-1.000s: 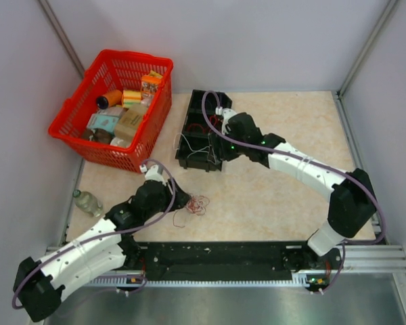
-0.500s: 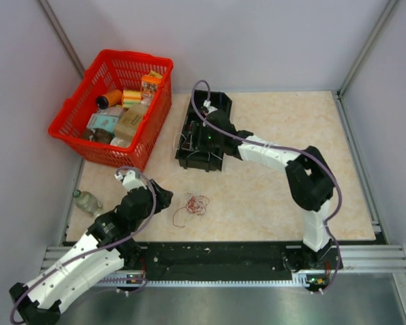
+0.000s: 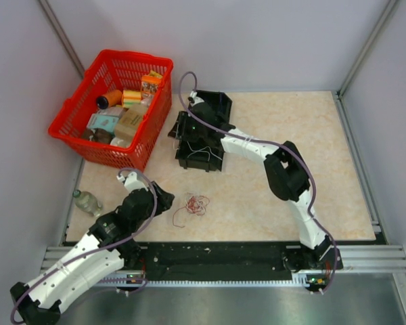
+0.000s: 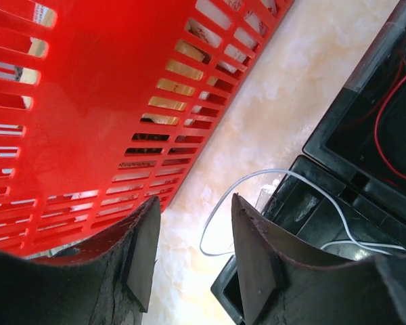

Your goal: Untangle the cables

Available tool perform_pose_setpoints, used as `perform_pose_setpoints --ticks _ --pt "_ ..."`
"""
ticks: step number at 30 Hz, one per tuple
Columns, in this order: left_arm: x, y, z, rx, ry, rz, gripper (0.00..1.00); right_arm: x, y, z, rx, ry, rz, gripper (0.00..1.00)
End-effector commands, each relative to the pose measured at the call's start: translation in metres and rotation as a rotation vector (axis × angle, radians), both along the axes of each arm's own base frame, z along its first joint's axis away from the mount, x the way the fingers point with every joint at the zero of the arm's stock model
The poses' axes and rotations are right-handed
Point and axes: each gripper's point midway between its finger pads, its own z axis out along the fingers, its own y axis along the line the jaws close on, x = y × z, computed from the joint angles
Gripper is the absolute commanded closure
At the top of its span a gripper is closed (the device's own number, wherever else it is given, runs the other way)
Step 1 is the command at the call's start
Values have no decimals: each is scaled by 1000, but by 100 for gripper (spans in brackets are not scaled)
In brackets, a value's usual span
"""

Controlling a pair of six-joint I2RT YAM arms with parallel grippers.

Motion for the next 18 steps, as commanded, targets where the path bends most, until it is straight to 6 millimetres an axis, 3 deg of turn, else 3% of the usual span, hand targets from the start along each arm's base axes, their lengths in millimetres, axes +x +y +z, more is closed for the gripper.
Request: perform_pose_setpoints --ticks 1,5,11,15,18 --pt "5 -9 8 -56 -27 -12 37 5 15 0 5 -5 1 55" --pt "3 -7 8 -50 -23 -6 37 7 23 -1 20 21 13 60" --pt "1 -5 9 -56 -32 -7 37 1 13 7 -7 3 11 100" --pt "3 -7 10 -60 -36 -10 37 -17 -7 31 -20 -38 44 100" --pt "3 -9 9 -57 -29 -16 37 -41 -14 41 18 -10 186 100"
